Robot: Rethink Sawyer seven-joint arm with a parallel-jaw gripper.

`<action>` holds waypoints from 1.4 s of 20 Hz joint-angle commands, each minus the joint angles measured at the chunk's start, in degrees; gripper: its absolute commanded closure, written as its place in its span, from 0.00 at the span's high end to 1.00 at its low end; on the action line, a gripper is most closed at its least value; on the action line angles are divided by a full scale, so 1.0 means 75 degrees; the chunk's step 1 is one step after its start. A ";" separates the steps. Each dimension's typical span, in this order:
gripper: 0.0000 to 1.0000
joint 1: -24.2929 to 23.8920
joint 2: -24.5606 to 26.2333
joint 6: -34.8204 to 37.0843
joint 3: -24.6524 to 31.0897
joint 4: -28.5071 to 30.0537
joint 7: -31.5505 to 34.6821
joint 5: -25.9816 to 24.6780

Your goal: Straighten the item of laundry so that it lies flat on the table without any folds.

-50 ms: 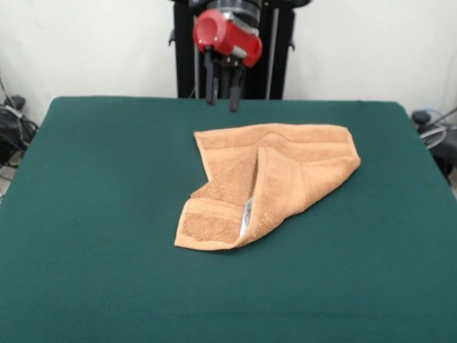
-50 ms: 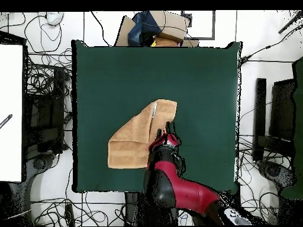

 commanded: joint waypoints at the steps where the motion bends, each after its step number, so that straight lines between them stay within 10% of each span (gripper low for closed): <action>1: 1.00 -0.0173 -0.1033 0.0729 0.1104 0.1012 0.4115 0.0753; 28: 1.00 -0.0844 0.0679 0.0129 0.2060 0.0561 0.7586 -0.0377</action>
